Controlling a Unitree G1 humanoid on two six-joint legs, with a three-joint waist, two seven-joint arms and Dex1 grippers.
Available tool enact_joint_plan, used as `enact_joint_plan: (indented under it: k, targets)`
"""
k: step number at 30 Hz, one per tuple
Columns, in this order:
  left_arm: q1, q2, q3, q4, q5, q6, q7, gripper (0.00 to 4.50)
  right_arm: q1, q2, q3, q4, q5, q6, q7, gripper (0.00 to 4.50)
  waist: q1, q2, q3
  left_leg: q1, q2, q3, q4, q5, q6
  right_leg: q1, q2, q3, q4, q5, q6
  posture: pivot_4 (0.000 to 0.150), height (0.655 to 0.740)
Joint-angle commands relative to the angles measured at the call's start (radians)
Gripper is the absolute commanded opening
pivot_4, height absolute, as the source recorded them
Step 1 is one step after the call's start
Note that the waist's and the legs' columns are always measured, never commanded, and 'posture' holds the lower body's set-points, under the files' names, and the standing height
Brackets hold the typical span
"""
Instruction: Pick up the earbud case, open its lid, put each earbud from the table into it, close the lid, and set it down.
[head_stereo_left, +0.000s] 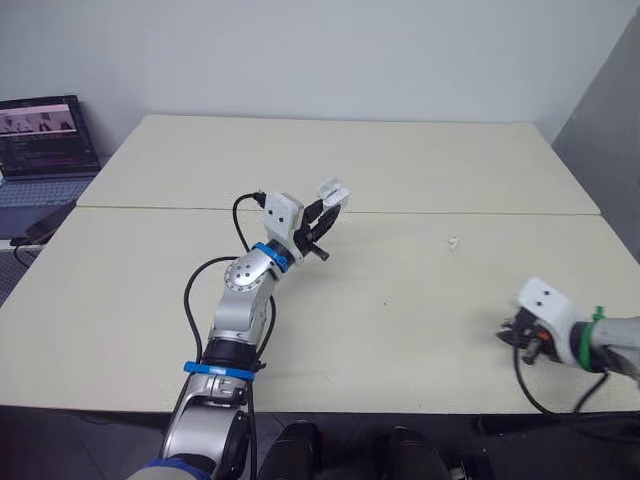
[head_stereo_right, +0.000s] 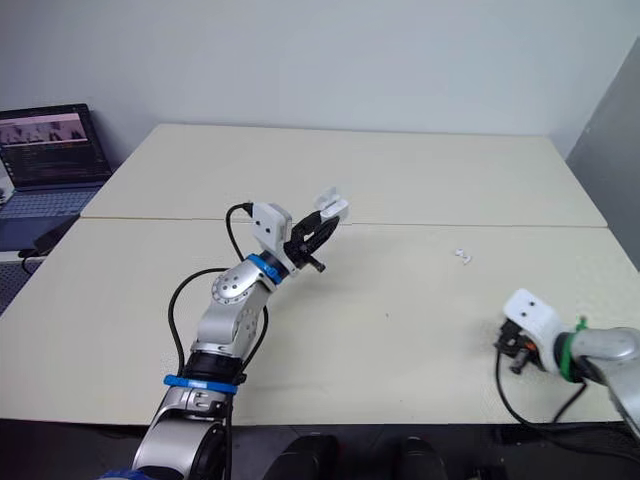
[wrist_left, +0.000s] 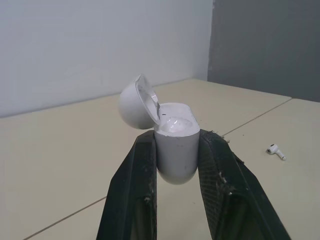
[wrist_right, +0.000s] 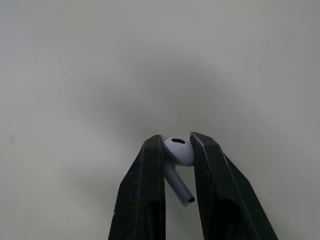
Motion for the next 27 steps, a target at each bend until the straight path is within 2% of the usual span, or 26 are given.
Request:
enact_joint_plan:
  k: [1,11,18,21,22,27]
  targets:
    - [0.002,0.003,-0.002,-0.072,-0.013,-0.012,0.004,0.75,0.014,-0.034,0.005,0.073,-0.017,-0.044,0.048,0.41,0.002,0.0,0.0,0.0,0.0,0.0,0.0,0.0,0.0,0.0,0.0,0.0,0.0,0.0,0.0,0.15,0.74]
    - [0.037,0.013,-0.006,-0.126,-0.014,0.022,0.006,0.75,0.018,-0.159,0.056,0.219,-0.076,-0.2,0.175,0.41,0.009,0.0,0.0,0.0,-0.001,-0.001,0.001,-0.002,0.003,0.007,0.0,-0.001,-0.013,0.005,0.004,0.15,0.74]
    - [0.05,0.013,-0.007,-0.15,-0.014,0.039,0.011,0.75,-0.025,-0.144,0.081,0.296,-0.097,-0.242,0.187,0.41,0.007,0.0,0.0,0.0,-0.001,-0.001,0.002,-0.002,0.003,0.008,0.0,-0.001,-0.015,0.006,0.005,0.15,0.74]
    - [0.056,0.017,-0.004,-0.163,-0.015,0.049,0.012,0.75,-0.018,-0.142,0.078,0.299,-0.097,-0.243,0.185,1.47,0.008,0.0,0.0,0.0,-0.001,-0.001,0.002,-0.002,0.003,0.008,0.0,0.0,-0.015,0.007,0.005,0.15,0.74]
    - [0.058,0.018,-0.003,-0.166,-0.015,0.051,0.013,0.75,-0.013,-0.142,0.076,0.299,-0.099,-0.245,0.186,1.66,0.009,0.0,0.0,0.0,-0.001,-0.001,0.002,-0.002,0.004,0.008,-0.001,0.0,-0.015,0.007,0.005,0.15,0.74]
    - [0.067,0.018,-0.005,-0.182,-0.014,0.065,0.014,0.75,0.011,-0.148,0.065,0.29,-0.102,-0.248,0.199,1.66,0.011,0.0,0.0,0.0,-0.001,-0.001,0.002,-0.002,0.003,0.008,-0.001,-0.001,-0.015,0.007,0.005,0.15,0.74]
